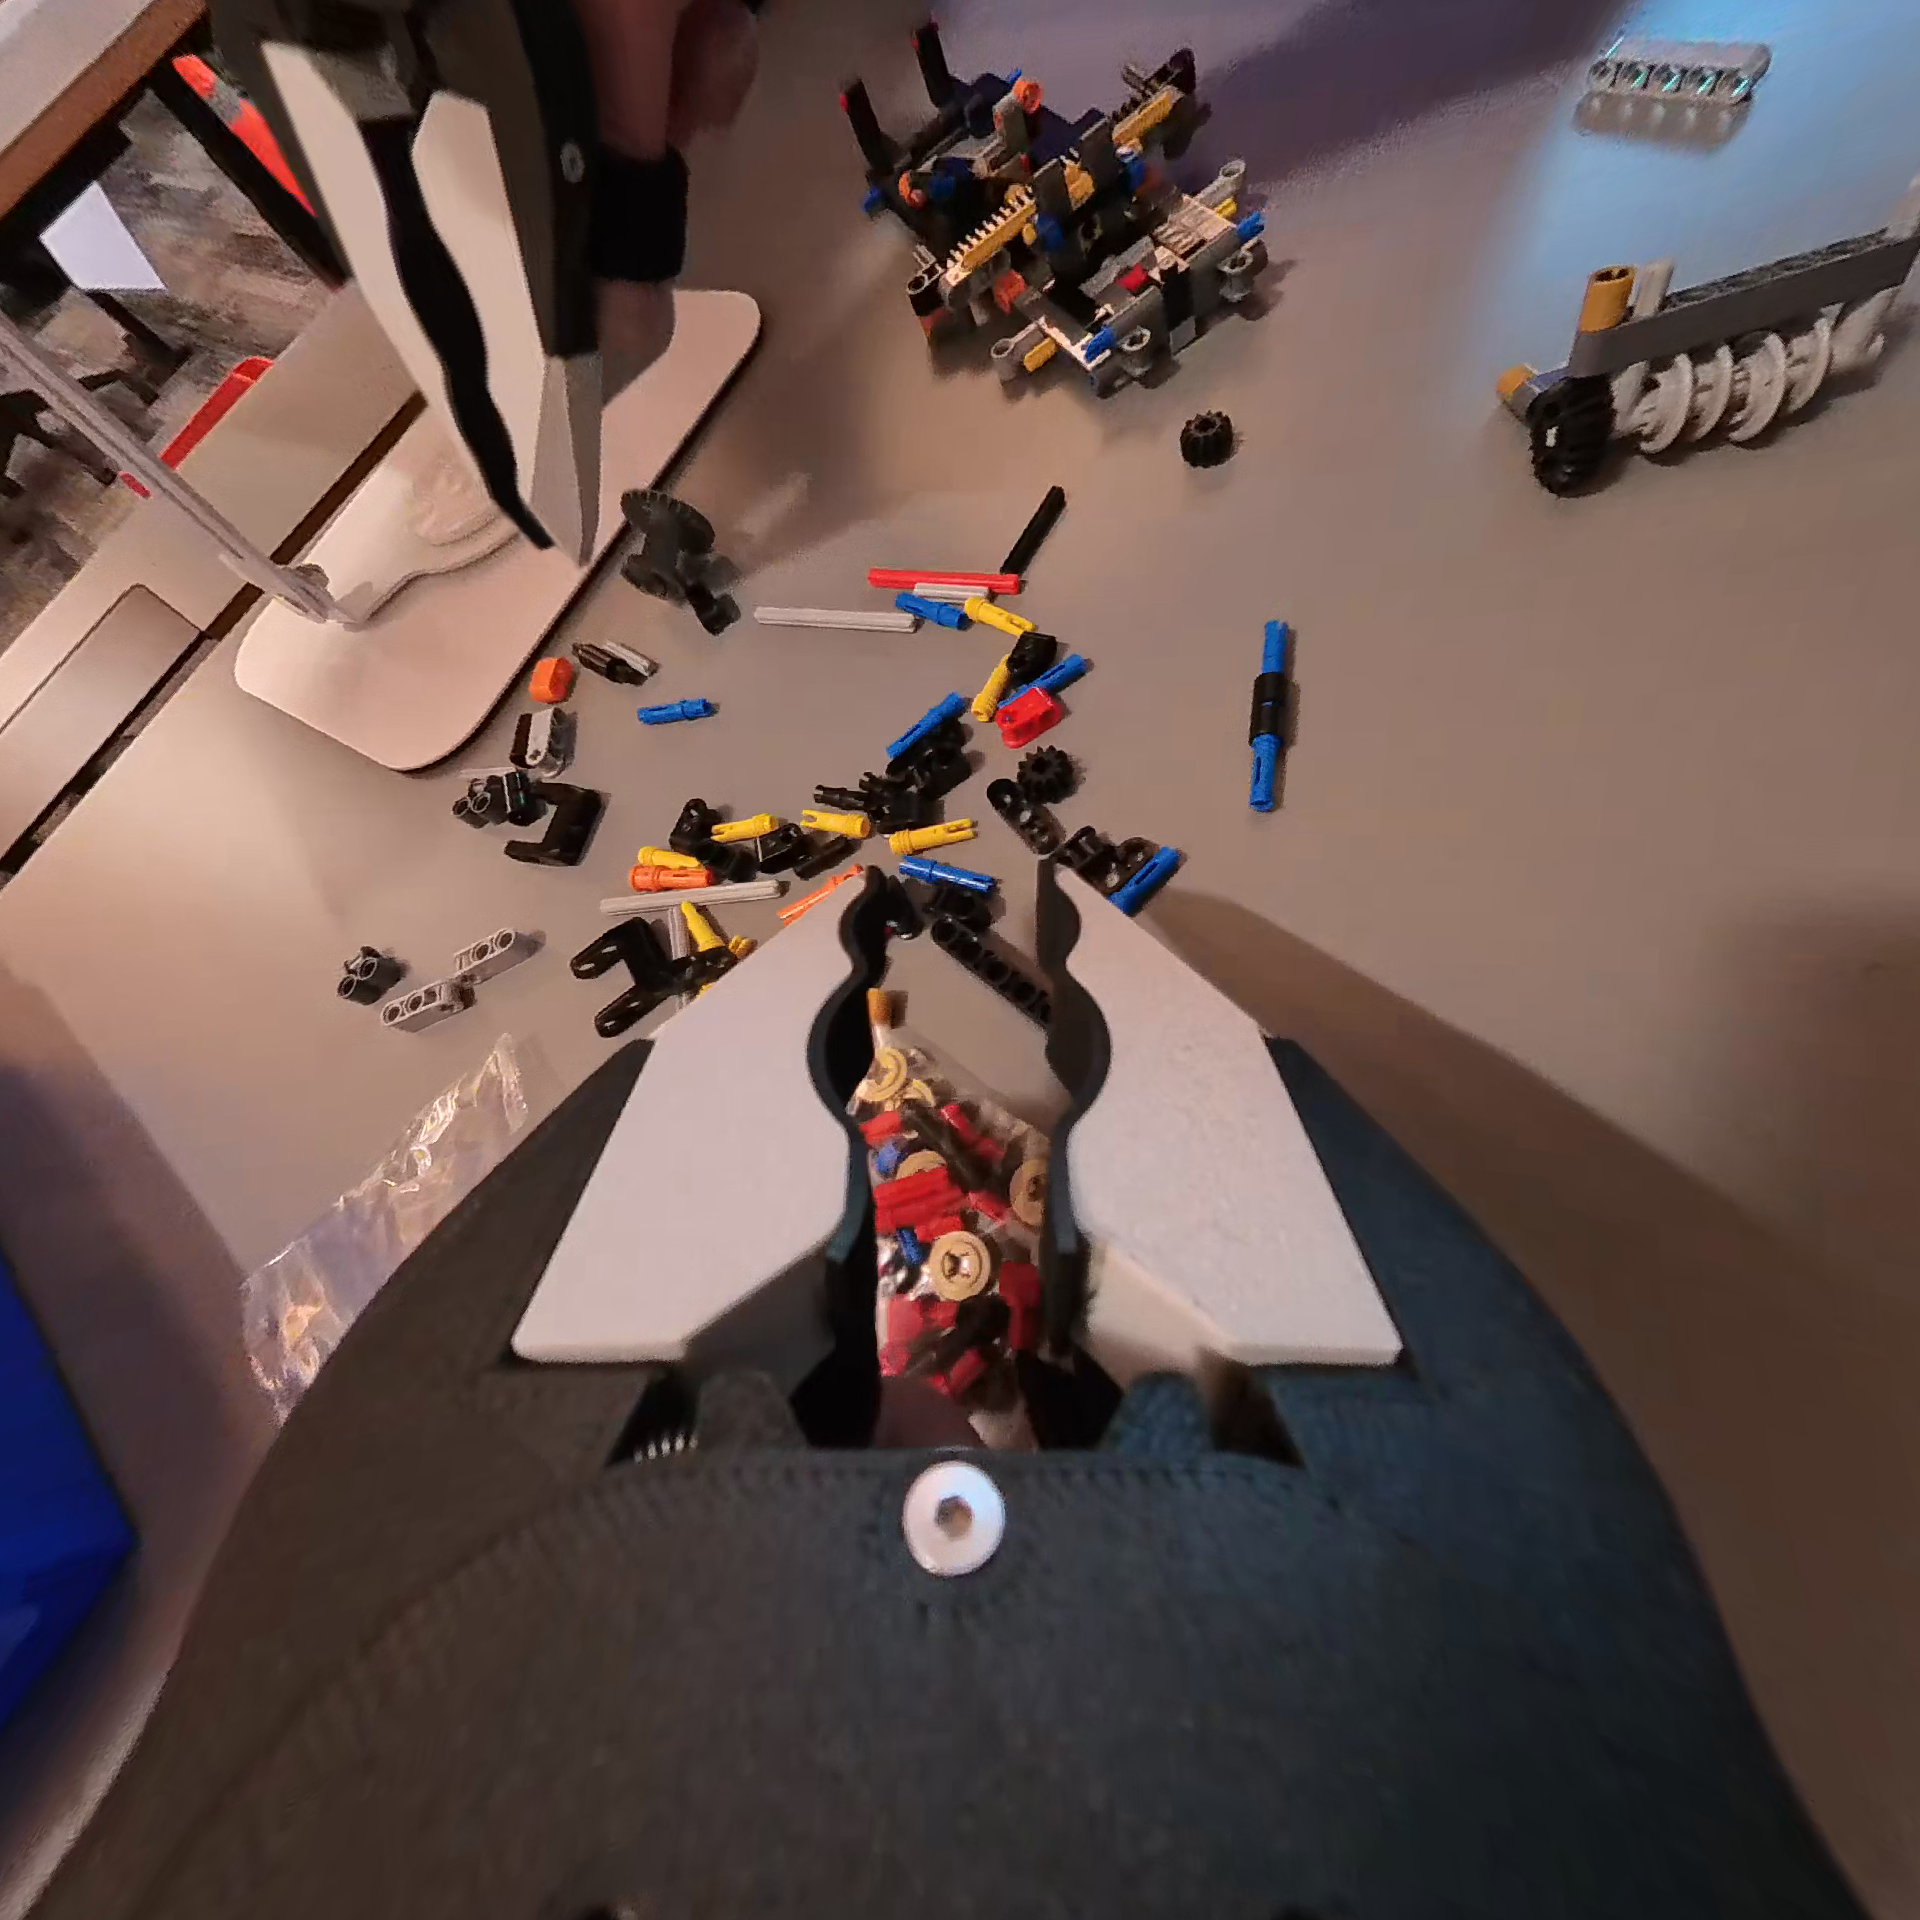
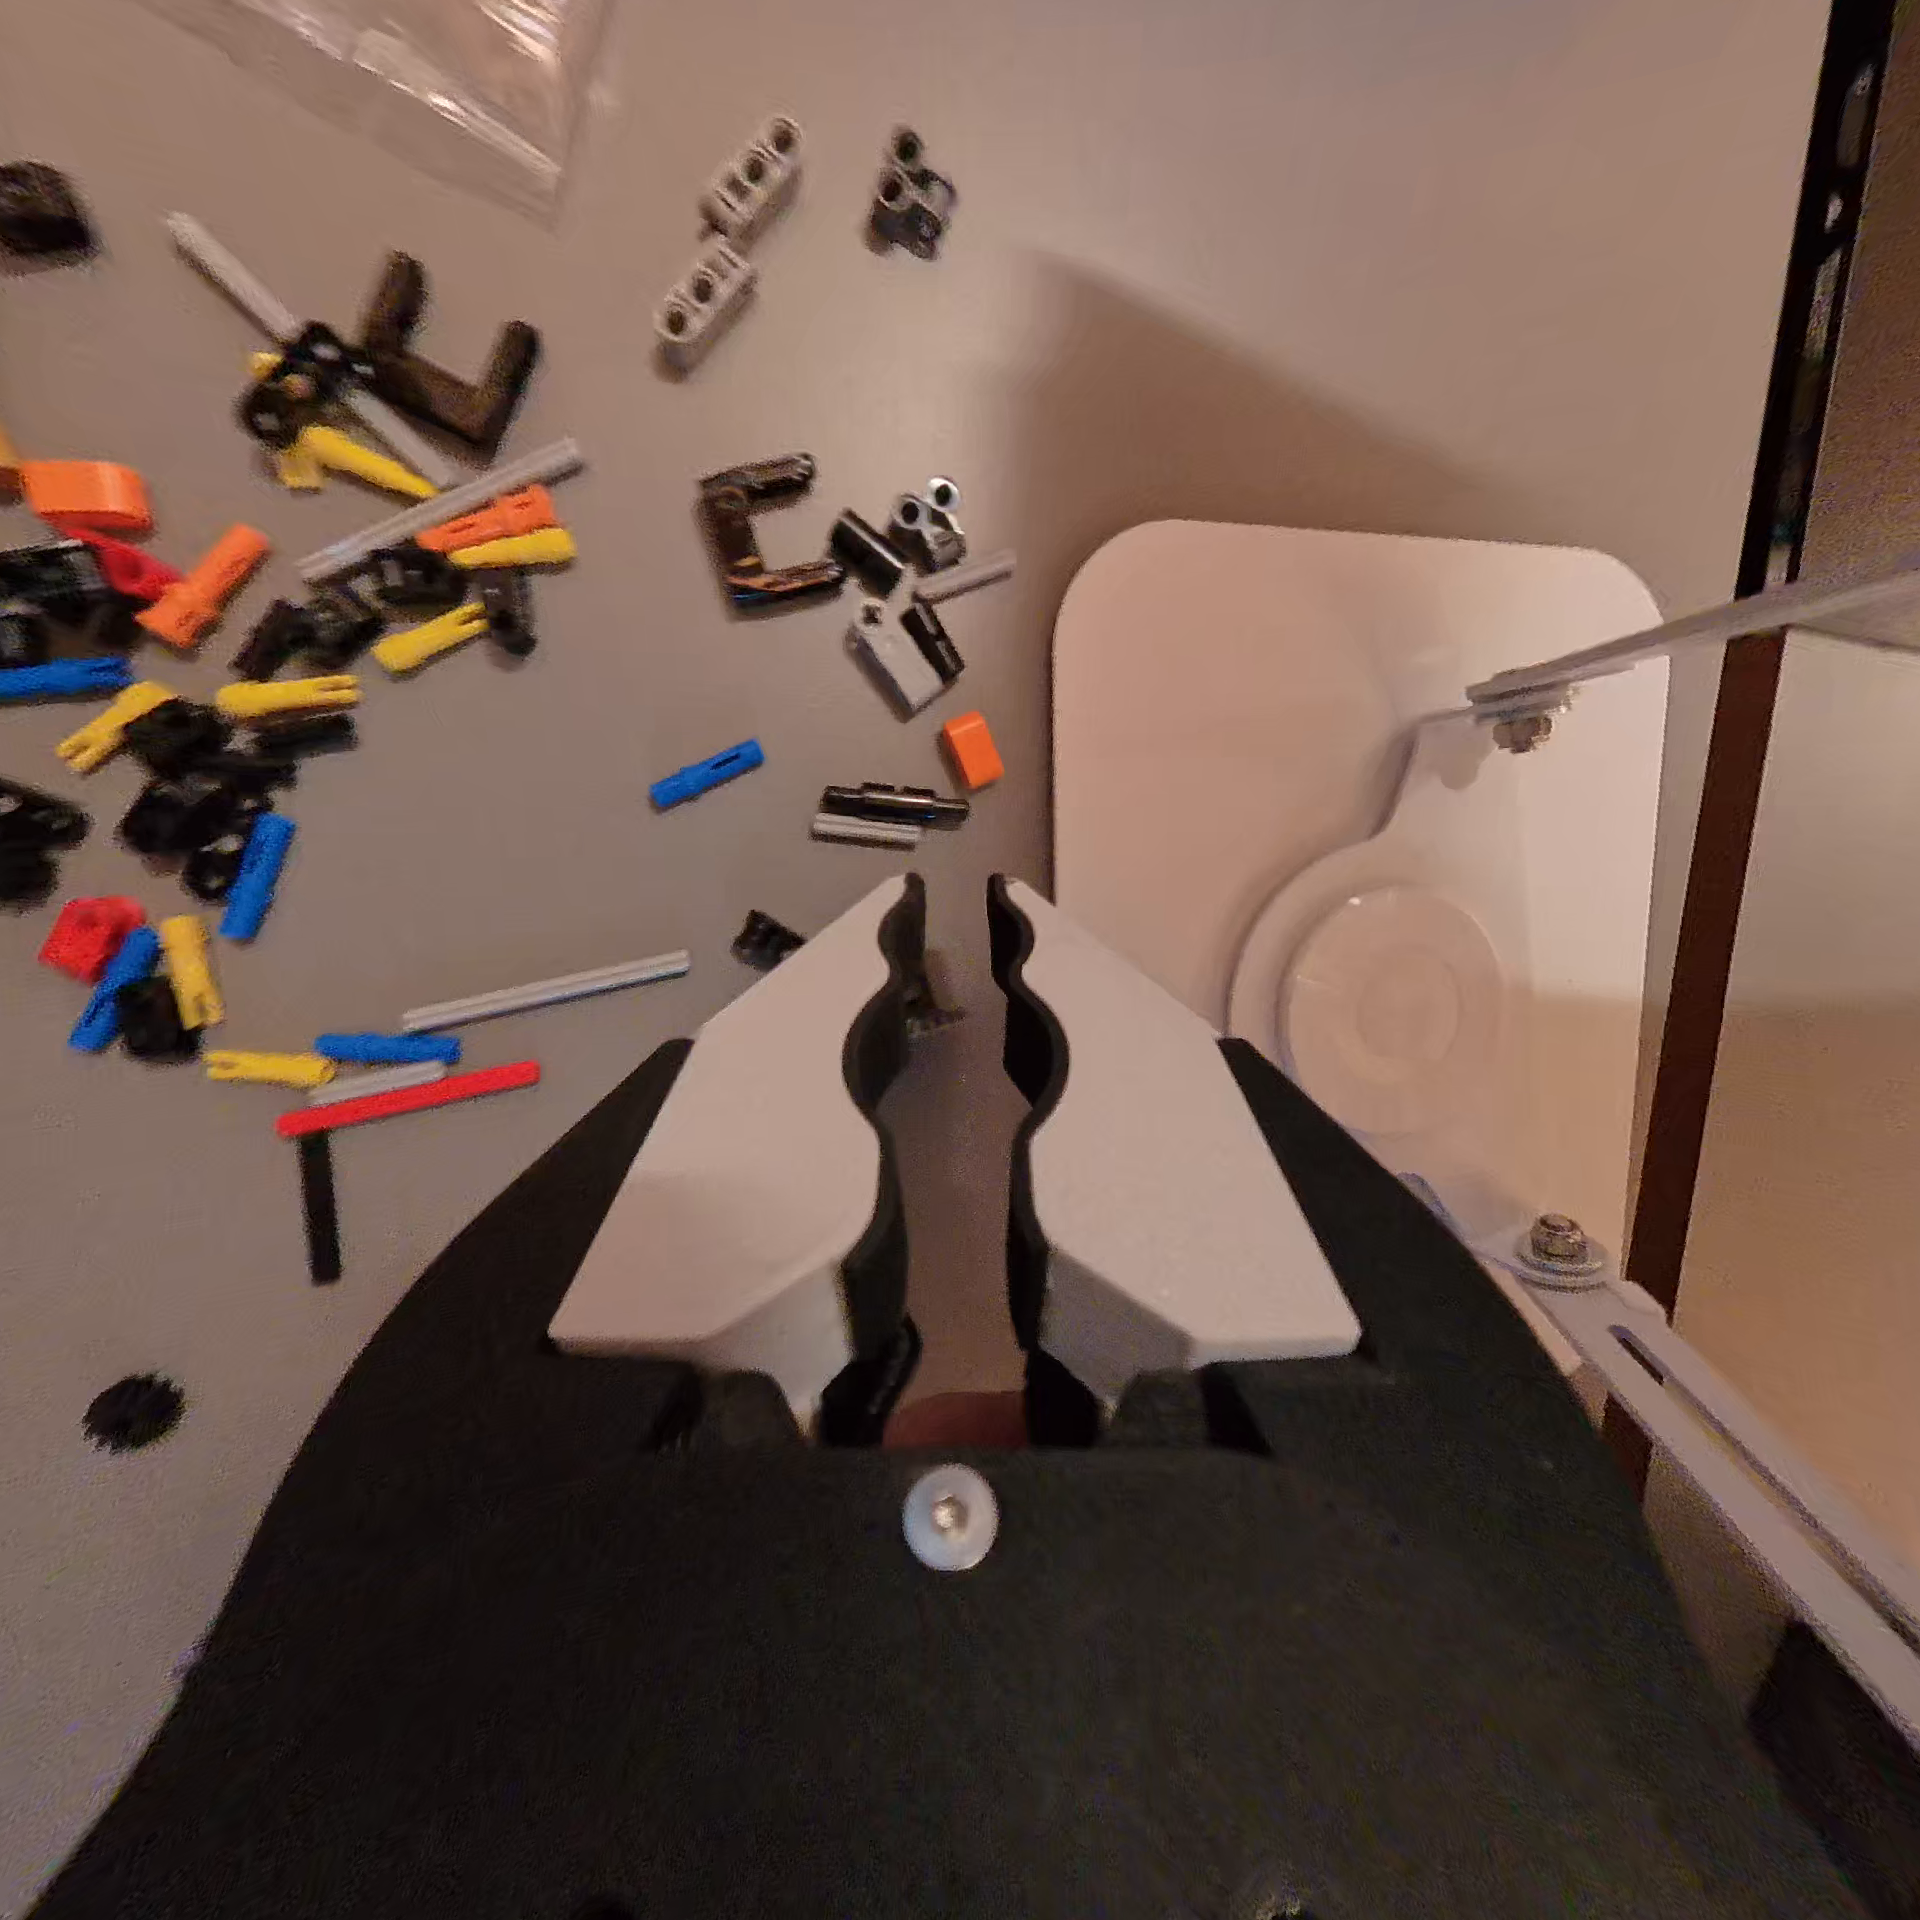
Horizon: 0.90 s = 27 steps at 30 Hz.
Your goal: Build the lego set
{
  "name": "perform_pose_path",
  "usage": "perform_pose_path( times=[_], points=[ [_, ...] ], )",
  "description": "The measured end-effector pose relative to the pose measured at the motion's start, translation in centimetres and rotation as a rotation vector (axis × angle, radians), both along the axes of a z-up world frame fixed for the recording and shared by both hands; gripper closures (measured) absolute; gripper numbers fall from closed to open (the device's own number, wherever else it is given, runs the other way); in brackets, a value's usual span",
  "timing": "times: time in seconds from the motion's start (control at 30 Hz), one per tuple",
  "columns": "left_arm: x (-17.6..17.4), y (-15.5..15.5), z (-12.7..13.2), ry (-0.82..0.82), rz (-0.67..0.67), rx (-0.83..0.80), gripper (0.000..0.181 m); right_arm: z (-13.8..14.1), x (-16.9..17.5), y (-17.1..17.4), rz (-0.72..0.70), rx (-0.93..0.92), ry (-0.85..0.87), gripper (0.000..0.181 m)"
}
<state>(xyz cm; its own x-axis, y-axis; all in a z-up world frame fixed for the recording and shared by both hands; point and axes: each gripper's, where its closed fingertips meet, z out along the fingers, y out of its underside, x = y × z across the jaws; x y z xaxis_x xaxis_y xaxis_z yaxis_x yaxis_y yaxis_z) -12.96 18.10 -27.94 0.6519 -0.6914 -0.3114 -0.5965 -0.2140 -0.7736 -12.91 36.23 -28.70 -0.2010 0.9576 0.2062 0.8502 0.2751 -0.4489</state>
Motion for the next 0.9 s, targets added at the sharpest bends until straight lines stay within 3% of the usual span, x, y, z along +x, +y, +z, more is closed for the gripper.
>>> perform_pose_path(
  times=[0.2,0.47,0.63,0.9],
  points=[
    [0.1,0.0,-0.1,-0.003,-0.002,-0.005,0.155,0.2,1.6,-3.4,0.188,-0.008,-0.019,0.169],
    [0.3,-0.1,-0.2,0.014,-0.016,-0.003,0.155,-2.5,1.8,-3.1,0.364,0.161,-0.148,0.162],
    [0.2,-0.1,-0.3,0.011,-0.016,-0.007,0.155,-2.7,1.8,-2.7,0.382,0.155,-0.18,0.174],
    [0.2,-0.1,0.0,0.009,-0.012,0.003,0.156,-1.5,2.0,-3.9,0.356,0.123,-0.113,0.177]
  ],
)
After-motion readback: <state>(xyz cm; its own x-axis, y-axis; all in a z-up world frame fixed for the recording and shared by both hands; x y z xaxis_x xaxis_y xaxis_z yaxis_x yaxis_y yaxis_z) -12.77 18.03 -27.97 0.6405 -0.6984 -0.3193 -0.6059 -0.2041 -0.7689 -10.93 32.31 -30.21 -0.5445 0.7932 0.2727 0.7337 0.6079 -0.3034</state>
